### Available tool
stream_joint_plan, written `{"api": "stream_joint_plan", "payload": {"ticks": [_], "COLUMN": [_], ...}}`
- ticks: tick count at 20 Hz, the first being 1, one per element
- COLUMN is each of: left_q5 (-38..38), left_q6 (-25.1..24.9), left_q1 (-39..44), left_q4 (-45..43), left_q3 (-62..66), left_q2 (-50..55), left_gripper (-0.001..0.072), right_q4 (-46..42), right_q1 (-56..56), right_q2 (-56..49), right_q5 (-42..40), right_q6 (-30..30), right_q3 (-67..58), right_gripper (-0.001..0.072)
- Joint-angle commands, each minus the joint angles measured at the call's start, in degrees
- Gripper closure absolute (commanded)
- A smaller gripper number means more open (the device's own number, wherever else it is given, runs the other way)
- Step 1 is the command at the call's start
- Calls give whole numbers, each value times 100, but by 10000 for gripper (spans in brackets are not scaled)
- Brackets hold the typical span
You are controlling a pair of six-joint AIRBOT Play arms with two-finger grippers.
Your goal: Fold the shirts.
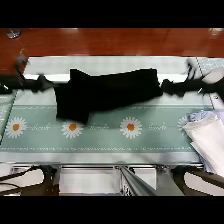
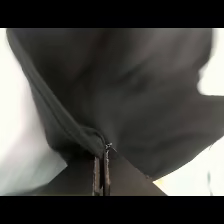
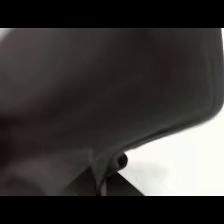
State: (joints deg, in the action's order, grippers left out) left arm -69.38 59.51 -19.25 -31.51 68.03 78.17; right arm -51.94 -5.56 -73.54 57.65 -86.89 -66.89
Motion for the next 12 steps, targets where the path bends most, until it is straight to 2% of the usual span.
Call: {"api": "stream_joint_plan", "payload": {"ticks": [1,4,9,12], "left_q5": [684,957,916,699], "left_q6": [210,647,1401,1434], "left_q1": [-20,-129,-262,-203], "left_q4": [662,-109,-2435,-3373], "left_q3": [1644,2861,3587,3587], "left_q2": [-903,-1775,-3379,-4253], "left_gripper": [685,685,685,685], "right_q4": [-693,-1272,-2111,-2452], "right_q1": [-116,-114,-114,-116], "right_q2": [490,1296,3082,3759], "right_q5": [555,951,1486,1971], "right_q6": [-297,-350,-358,-452], "right_q3": [-2503,-3928,-4072,-4072], "right_gripper": [692,692,691,691]}}
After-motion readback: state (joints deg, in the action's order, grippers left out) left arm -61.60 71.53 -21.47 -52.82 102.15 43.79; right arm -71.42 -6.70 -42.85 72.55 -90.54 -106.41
